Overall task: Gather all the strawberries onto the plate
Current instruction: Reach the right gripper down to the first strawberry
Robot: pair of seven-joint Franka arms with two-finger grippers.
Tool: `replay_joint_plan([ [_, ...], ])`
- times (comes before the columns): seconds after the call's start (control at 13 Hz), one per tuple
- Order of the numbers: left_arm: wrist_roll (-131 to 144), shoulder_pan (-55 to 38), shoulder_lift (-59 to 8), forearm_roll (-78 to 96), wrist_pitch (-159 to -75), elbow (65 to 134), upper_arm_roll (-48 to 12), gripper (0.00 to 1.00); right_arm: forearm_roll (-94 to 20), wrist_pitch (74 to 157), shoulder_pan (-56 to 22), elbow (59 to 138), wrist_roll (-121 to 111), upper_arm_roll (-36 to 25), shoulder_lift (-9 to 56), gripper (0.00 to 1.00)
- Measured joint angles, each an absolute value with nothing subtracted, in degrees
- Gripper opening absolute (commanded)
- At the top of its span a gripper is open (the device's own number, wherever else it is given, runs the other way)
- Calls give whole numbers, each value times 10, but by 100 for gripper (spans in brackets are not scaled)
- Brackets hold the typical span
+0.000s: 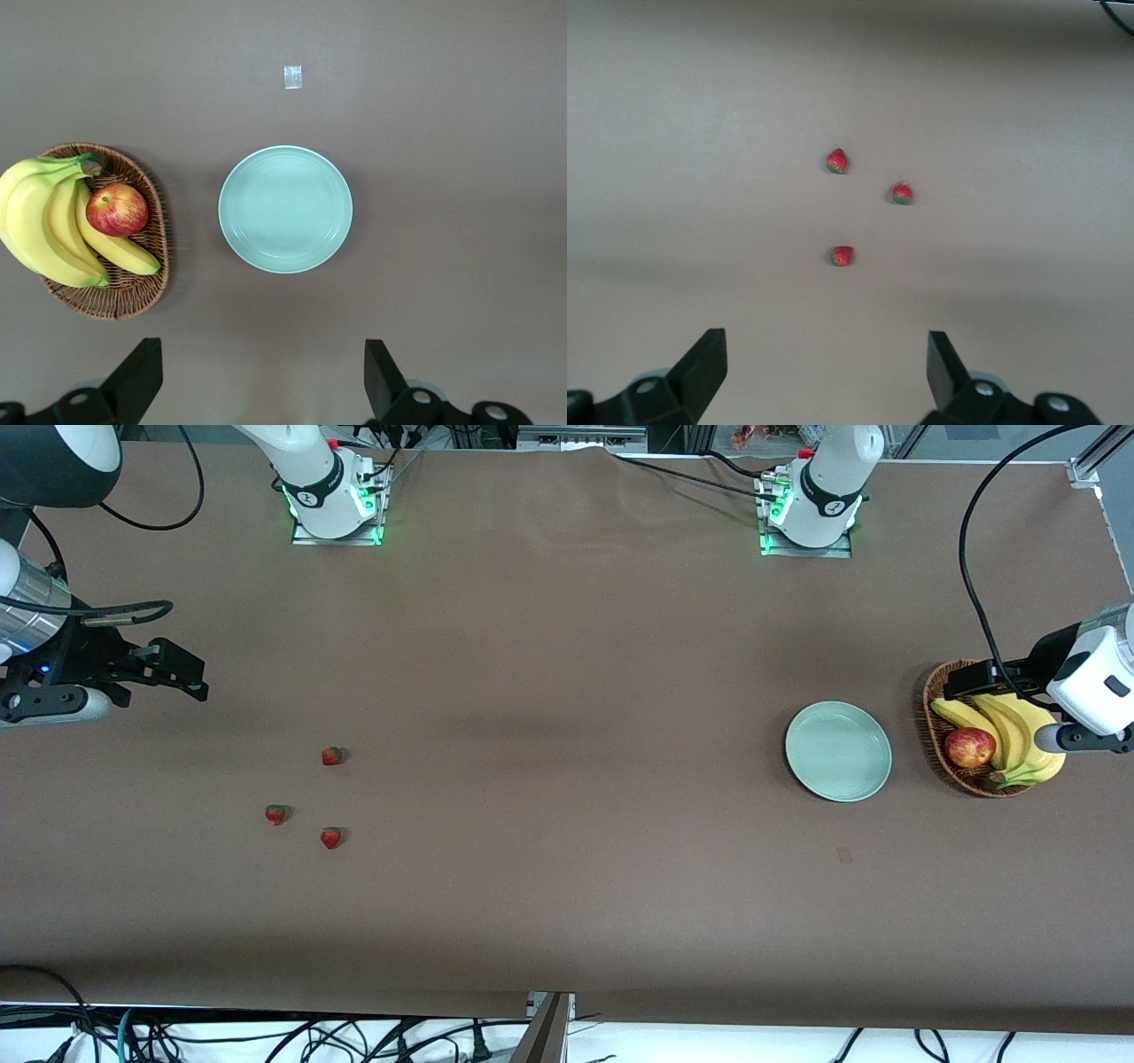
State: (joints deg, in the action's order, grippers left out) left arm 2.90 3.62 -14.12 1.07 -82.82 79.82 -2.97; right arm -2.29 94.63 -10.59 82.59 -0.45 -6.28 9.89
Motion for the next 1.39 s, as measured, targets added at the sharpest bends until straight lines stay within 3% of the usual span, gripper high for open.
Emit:
replay_joint_plan([
  [0.39,29,36,-141,11,-829,760,-30,100,-23,973,-106,834,-5,-63,102,100],
  [1.0,29,39,-146,11,-829,757,-27,100,-17,991,-97,837,-3,-66,127,100],
  [1.39,29,38,-149,11,-829,756,-26,100,-18,965,-127,857,-3,-58,194,100],
])
